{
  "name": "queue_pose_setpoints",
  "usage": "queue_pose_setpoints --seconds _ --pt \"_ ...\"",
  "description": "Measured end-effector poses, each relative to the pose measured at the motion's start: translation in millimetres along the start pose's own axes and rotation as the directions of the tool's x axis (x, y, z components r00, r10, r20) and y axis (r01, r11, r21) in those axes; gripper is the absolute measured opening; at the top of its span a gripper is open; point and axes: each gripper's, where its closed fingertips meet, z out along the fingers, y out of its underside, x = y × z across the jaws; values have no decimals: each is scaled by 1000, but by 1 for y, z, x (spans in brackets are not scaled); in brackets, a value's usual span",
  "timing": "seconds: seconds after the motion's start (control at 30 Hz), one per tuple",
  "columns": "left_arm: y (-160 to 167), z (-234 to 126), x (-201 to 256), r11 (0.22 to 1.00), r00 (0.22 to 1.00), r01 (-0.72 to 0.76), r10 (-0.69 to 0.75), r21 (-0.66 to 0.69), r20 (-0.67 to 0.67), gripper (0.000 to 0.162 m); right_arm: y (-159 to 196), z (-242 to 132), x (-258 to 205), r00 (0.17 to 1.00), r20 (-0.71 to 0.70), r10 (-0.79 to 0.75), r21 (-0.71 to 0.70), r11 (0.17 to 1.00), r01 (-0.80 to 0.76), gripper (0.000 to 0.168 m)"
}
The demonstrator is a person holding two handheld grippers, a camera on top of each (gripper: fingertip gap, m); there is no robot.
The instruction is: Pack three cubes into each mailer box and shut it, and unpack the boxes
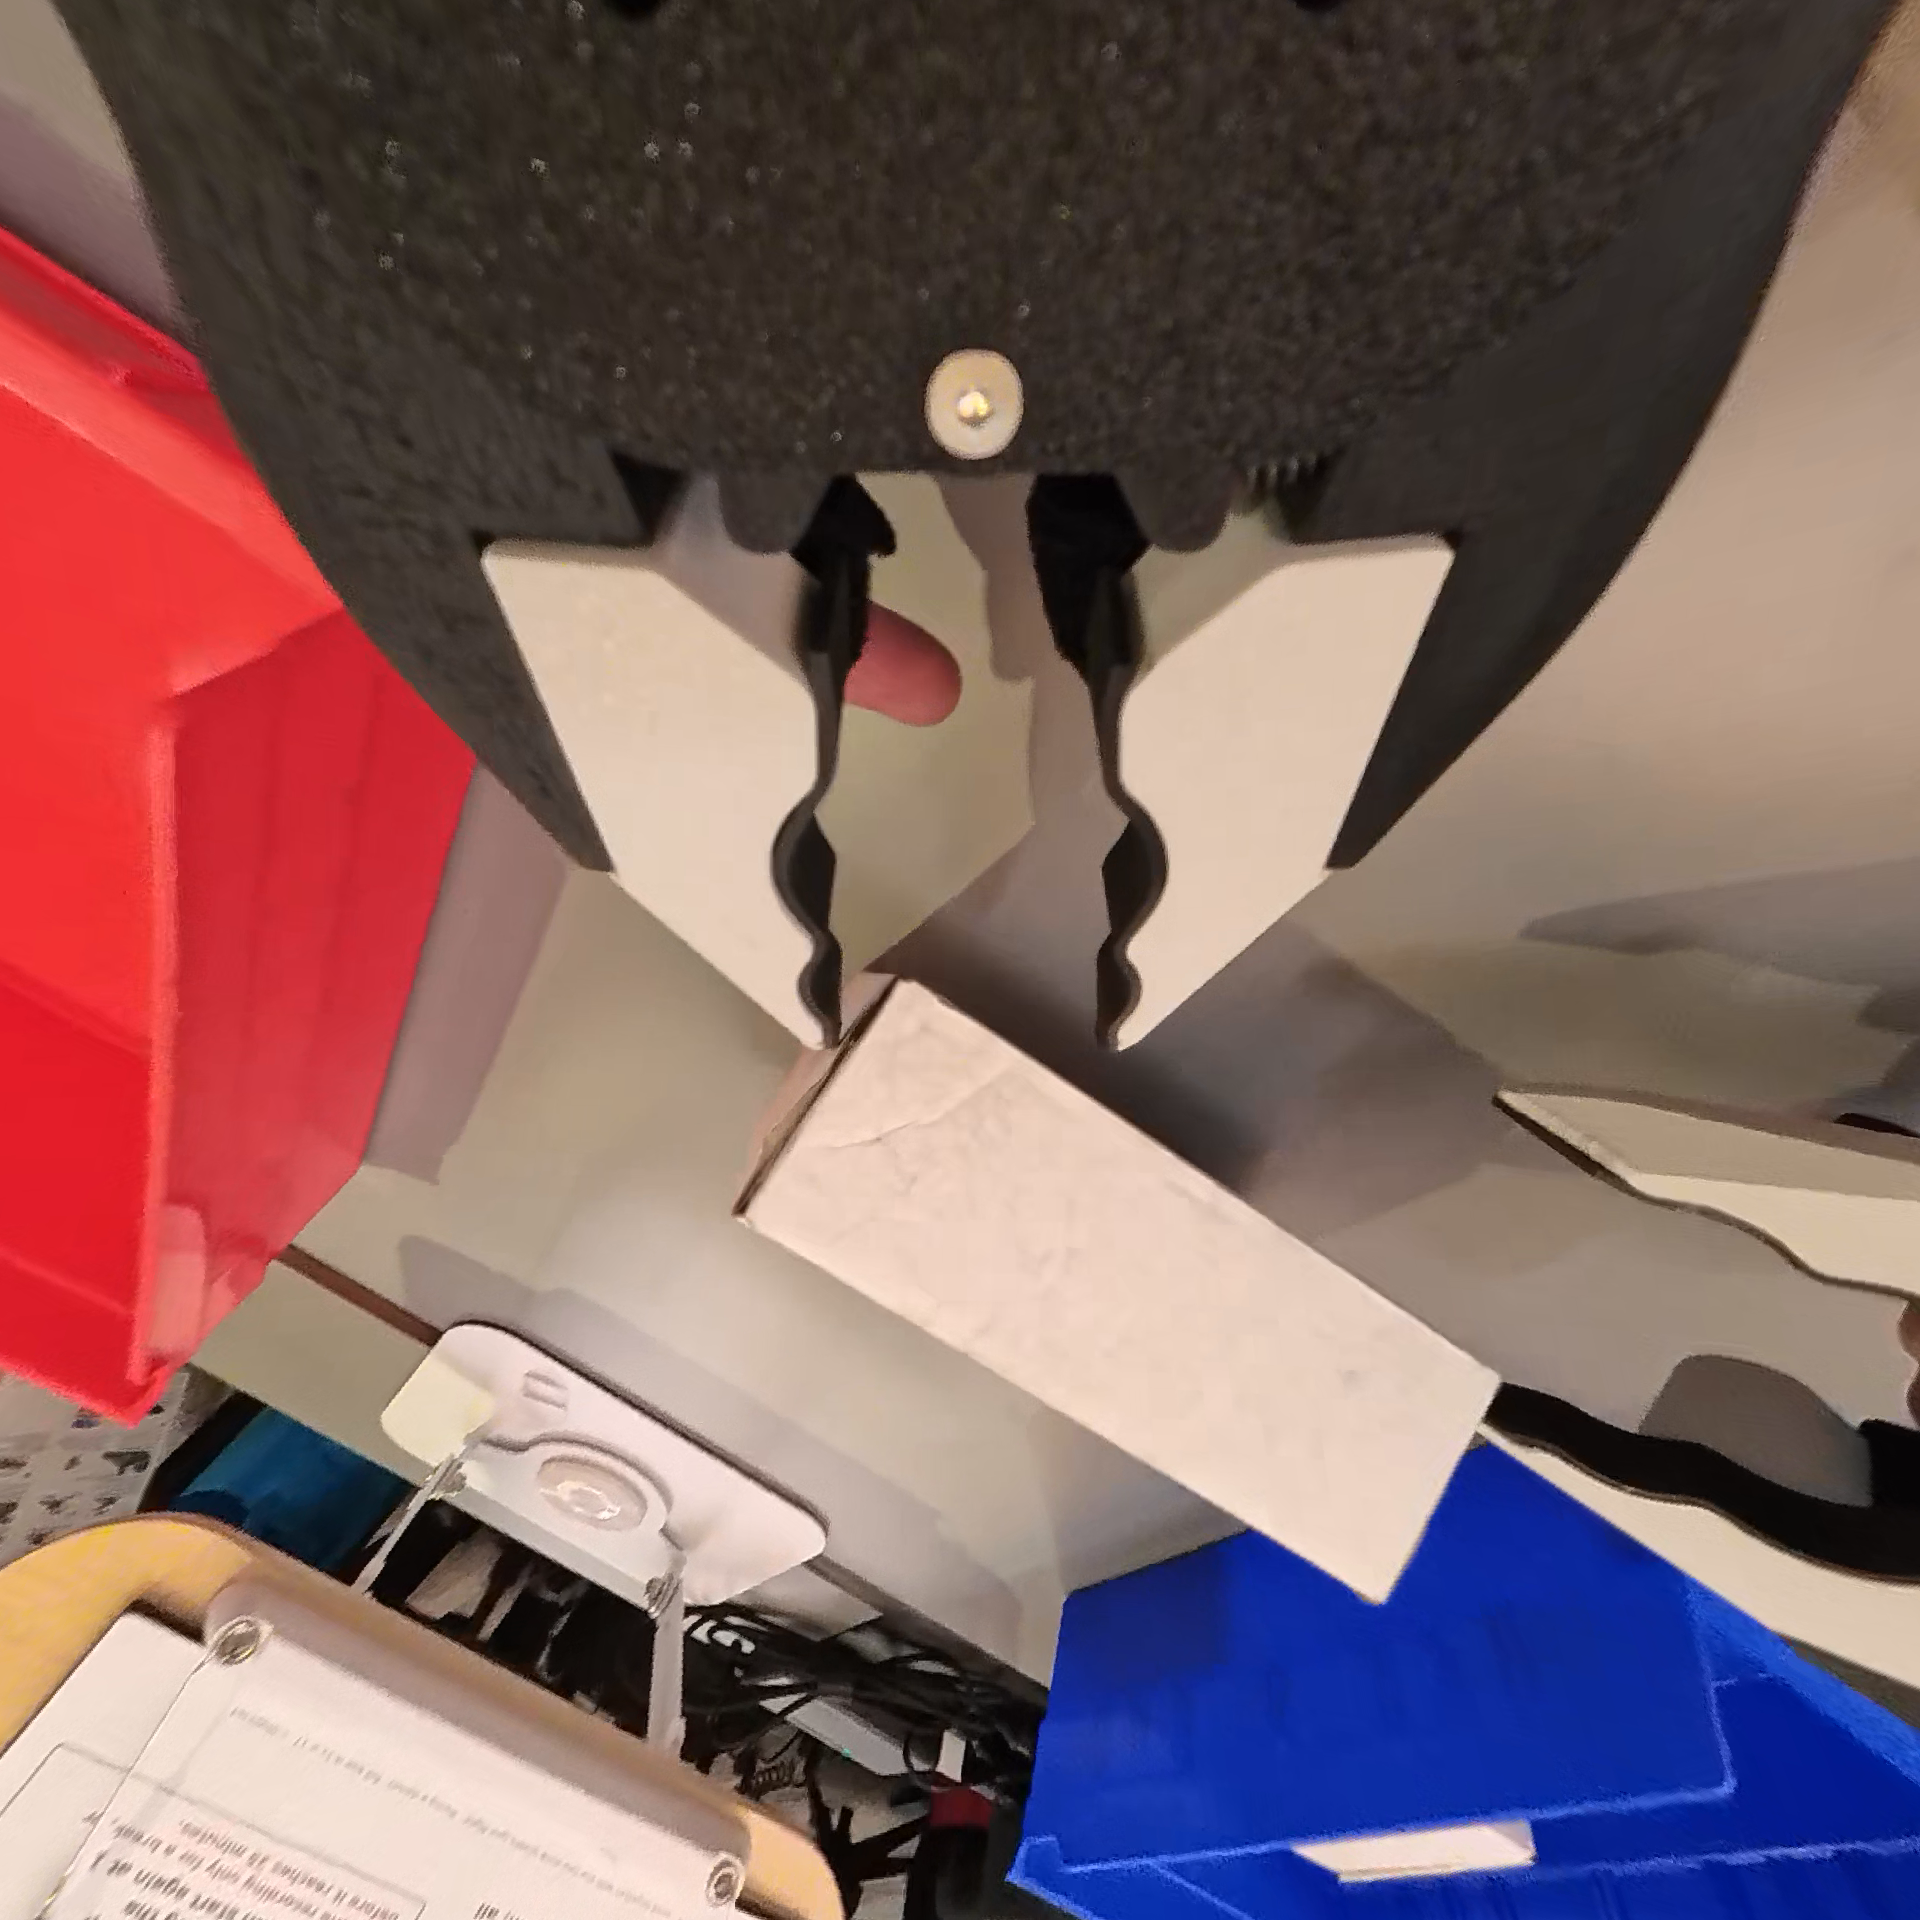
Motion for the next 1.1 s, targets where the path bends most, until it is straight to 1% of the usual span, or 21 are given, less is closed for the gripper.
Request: queue_pose_setpoints --seconds 0.03,0.13,0.23,0.37,0.47,0.53,0.6,0.7,0.8,0.97,1.0,1.03,1.07,1.1 --pt "-1 2 -2 1000 1000 -16 16 8 1 69 -2 0 1 1000 0 1 1 1000 -1 49" --pt "-4 2 -2 1000 1000 -1 1 31 -3 72 -4 2 4 1000 -1 -15 -21 1000 15 49" --pt "-5 2 -3 999 1000 -19 19 27 9 70 -6 6 8 998 -25 -52 -38 998 51 50" --pt "-6 2 -3 999 1000 -24 24 21 9 71 -6 6 8 999 -24 -40 -41 998 39 50" --pt "-4 1 0 999 999 -33 32 14 6 68 -3 3 6 999 -26 -44 -50 998 42 50" --pt "-3 1 1 998 999 -53 53 16 9 64 -2 1 7 997 -36 -66 -54 997 64 50" --pt "-4 1 3 998 998 -58 58 16 9 65 0 0 7 995 -40 -93 -60 994 90 51" --pt "-4 1 4 998 998 -60 60 13 5 66 3 1 8 981 -56 -183 -90 980 178 53" --pt "0 -1 9 998 998 -67 67 0 -8 61 9 0 7 970 -72 -233 -129 966 223 53" --pt "7 -5 17 992 992 -123 123 -21 -15 58 15 -4 2 976 -59 -211 -128 971 203 52" --pt "8 -6 15 988 988 -152 152 -18 4 59 16 -4 2 979 -54 -197 -125 974 189 51" --pt "8 -7 8 981 980 -194 195 -16 45 65 17 -4 3 981 -55 -187 -126 976 179 51" --pt "8 -8 -6 967 960 -253 254 -25 120 77 18 -3 3 981 -54 -184 -128 976 176 51" --pt "9 -8 -23 944 920 -325 328 -48 215 91 20 -3 3 982 -49 -184 -133 975 176 52"
